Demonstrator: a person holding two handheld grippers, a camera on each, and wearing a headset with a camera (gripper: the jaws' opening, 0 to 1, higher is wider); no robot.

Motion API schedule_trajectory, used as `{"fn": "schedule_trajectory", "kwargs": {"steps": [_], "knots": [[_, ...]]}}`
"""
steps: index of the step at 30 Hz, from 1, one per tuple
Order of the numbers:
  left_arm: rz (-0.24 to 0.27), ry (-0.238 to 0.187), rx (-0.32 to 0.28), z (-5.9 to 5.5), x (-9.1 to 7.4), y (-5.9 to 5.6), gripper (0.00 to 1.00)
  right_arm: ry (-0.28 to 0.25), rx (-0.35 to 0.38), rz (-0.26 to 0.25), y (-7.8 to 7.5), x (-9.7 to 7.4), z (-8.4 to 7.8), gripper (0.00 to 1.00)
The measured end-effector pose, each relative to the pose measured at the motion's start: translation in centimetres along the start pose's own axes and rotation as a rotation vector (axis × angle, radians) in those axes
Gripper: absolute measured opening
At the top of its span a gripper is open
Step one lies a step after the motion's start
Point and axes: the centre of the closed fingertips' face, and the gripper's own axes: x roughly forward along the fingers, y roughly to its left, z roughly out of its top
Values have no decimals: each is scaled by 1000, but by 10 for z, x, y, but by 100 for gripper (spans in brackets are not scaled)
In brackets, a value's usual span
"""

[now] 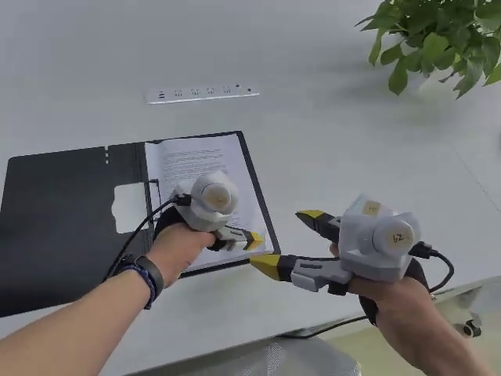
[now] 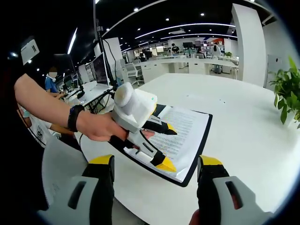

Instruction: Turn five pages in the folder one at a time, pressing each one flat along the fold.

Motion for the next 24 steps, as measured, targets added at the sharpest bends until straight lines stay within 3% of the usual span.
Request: {"fn": "schedule_trajectory", "kwargs": {"steps": [5,12,24], "knots": [[21,7,-1,-1,7,-3,77,8,7,-2,-4,-1,-4,71],[40,51,87,-14,15,-5,78,13,18,-5,-8,-1,-8,71],[13,29,58,-16,14,2,73,30,16,9,-10,4,-14,70]]}}
